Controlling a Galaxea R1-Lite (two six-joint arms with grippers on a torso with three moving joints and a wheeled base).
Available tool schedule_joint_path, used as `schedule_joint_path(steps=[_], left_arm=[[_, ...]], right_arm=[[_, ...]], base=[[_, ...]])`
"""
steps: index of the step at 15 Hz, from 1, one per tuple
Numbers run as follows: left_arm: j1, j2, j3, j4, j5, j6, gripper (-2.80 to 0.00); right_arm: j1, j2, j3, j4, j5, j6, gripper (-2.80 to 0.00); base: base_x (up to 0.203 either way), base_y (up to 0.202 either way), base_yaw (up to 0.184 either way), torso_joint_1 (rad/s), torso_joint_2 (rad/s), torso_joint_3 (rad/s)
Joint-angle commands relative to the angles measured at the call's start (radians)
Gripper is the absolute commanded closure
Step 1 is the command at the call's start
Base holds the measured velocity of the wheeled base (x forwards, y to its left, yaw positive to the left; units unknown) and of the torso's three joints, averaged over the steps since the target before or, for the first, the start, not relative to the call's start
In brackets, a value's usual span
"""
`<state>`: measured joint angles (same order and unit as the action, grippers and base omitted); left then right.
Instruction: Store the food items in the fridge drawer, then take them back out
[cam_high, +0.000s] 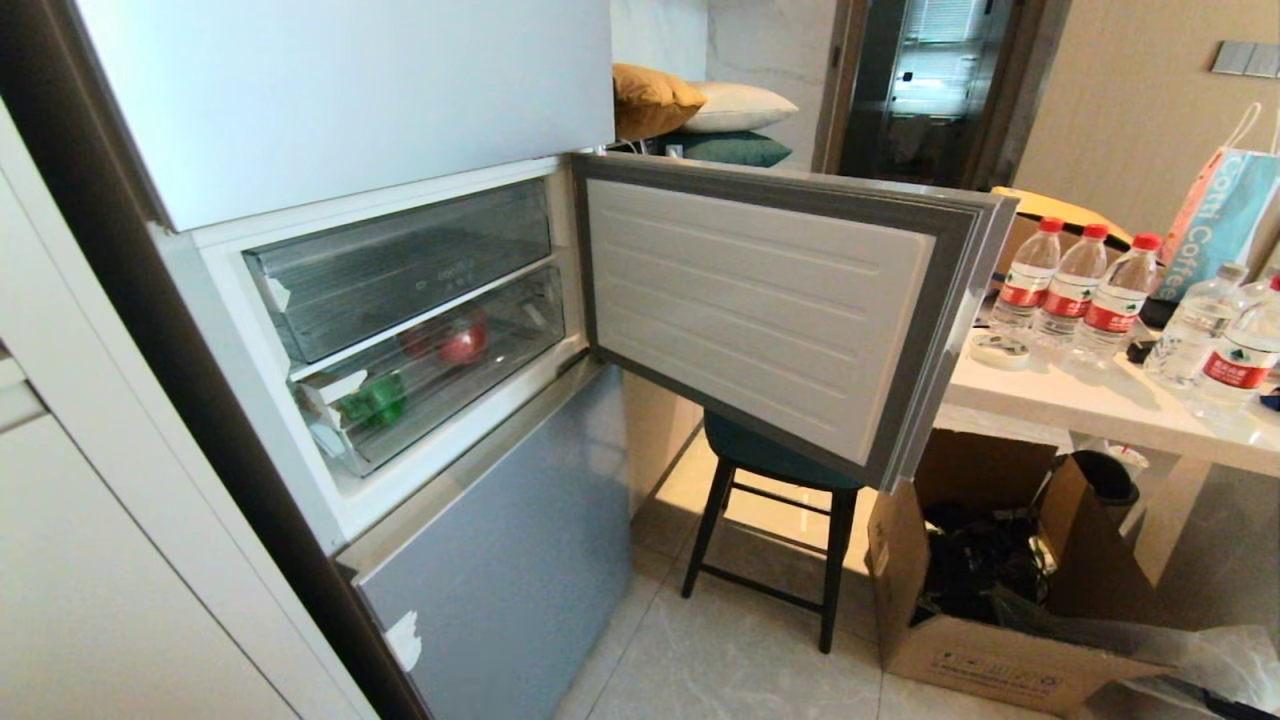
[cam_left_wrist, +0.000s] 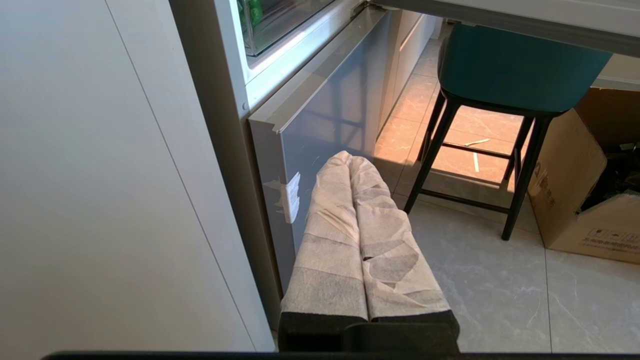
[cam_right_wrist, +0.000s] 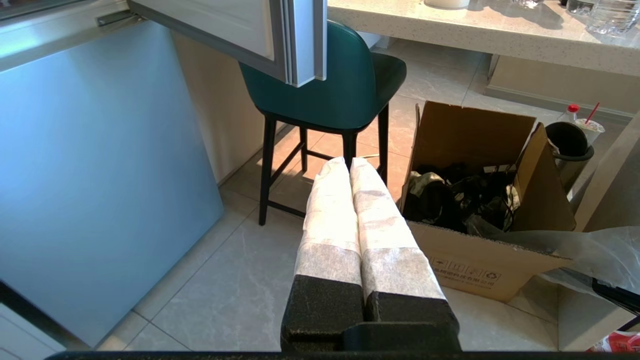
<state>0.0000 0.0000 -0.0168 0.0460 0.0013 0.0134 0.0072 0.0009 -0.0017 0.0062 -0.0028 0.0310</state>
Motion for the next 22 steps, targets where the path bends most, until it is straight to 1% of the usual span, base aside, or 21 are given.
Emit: schedule_joint_path(steps=[1, 7, 22], left_arm=[[0.0, 0.001, 0.0, 0.0, 0.0, -0.001, 0.0], [0.0, 0.001, 0.0, 0.0, 0.0, 0.0, 0.0], [0.0, 0.0, 0.0, 0.0, 0.0, -0.001, 0.0]], right_arm=[[0.0, 0.001, 0.0, 0.0, 0.0, 0.0, 0.0], [0.0, 0.001, 0.0, 0.0, 0.0, 0.0, 0.0], [0.0, 0.001, 0.0, 0.0, 0.0, 0.001, 0.0]], base=[[0.0, 0.0, 0.0, 0.0, 0.0, 0.0], [0.0, -0.001, 0.012, -0.002, 0.0, 0.001], [0.001, -0.008, 0.172, 0.003, 0.0, 0.002]])
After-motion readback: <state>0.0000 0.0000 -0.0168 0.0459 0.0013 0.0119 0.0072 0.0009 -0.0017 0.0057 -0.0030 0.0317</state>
